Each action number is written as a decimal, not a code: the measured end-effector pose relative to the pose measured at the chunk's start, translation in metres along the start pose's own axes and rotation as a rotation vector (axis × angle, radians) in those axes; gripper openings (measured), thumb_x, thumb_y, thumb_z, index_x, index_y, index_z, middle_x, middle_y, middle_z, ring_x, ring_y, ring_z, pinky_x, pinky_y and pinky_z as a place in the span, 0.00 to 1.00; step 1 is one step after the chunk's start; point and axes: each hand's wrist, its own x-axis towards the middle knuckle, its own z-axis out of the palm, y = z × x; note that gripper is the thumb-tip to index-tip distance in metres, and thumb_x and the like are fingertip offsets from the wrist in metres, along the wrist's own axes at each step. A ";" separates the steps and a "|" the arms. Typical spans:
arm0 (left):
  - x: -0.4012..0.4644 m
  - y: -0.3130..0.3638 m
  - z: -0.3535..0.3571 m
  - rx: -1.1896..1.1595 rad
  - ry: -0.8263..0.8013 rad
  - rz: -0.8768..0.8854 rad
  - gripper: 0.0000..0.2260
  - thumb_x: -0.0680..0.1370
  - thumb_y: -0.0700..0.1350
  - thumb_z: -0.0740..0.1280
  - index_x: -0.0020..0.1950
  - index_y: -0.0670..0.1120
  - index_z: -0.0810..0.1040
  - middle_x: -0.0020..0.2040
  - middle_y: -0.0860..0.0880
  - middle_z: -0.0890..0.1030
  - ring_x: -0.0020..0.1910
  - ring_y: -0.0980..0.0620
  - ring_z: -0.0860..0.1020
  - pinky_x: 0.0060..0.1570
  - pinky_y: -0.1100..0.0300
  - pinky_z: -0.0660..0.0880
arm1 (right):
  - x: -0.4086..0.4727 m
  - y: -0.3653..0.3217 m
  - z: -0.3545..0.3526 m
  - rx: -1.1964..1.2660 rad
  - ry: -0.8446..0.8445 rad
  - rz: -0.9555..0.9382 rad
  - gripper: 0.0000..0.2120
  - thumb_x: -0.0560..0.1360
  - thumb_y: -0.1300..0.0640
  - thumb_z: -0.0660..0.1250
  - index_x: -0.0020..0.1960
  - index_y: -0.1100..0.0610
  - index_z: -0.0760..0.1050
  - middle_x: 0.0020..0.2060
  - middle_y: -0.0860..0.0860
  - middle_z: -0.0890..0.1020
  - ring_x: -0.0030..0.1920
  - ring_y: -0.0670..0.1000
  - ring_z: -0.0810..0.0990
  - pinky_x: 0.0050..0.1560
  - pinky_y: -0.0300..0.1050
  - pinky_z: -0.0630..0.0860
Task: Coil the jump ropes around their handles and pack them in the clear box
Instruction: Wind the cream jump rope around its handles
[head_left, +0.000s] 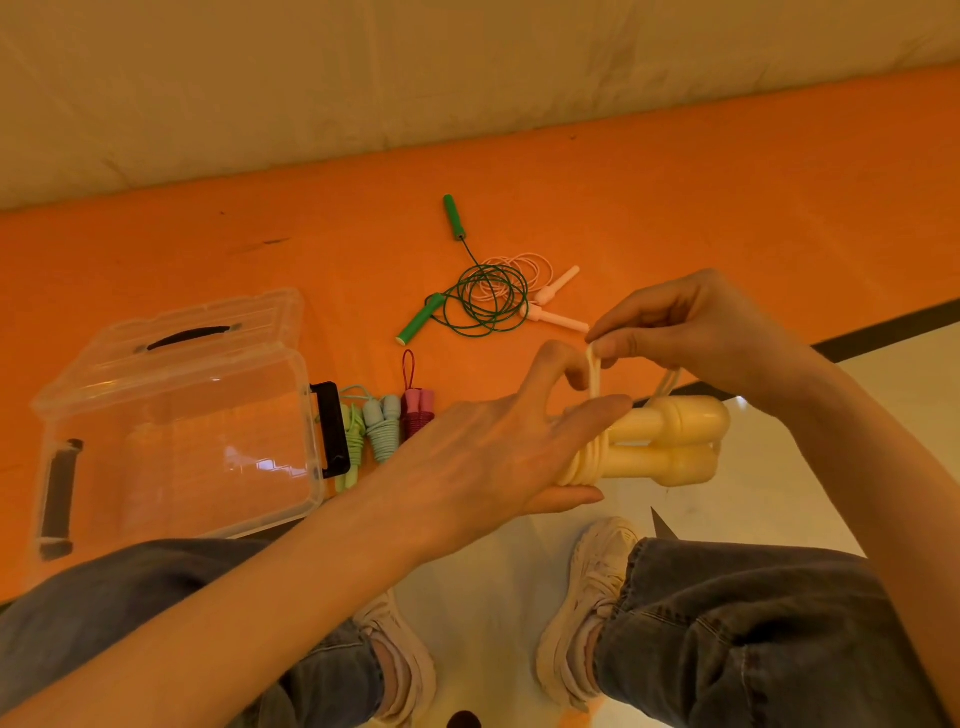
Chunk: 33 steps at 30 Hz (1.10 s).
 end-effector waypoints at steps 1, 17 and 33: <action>0.000 0.000 0.000 -0.011 0.003 -0.005 0.25 0.75 0.58 0.64 0.70 0.50 0.68 0.60 0.48 0.61 0.31 0.56 0.68 0.18 0.66 0.62 | 0.000 0.000 -0.001 0.006 -0.004 0.008 0.11 0.66 0.54 0.72 0.46 0.58 0.84 0.36 0.55 0.85 0.35 0.68 0.74 0.36 0.56 0.71; 0.000 0.006 -0.002 -0.076 0.130 0.020 0.27 0.77 0.60 0.59 0.70 0.48 0.63 0.60 0.50 0.65 0.34 0.60 0.62 0.23 0.66 0.63 | 0.005 0.011 -0.008 0.107 -0.229 0.149 0.24 0.55 0.35 0.78 0.44 0.50 0.85 0.36 0.54 0.85 0.35 0.55 0.77 0.35 0.46 0.75; 0.003 -0.013 -0.012 -0.358 0.382 -0.288 0.27 0.78 0.60 0.59 0.73 0.48 0.63 0.60 0.53 0.63 0.51 0.60 0.68 0.43 0.59 0.74 | -0.007 0.001 0.006 0.114 -0.326 0.122 0.09 0.70 0.55 0.68 0.48 0.50 0.84 0.37 0.52 0.82 0.35 0.49 0.74 0.38 0.35 0.75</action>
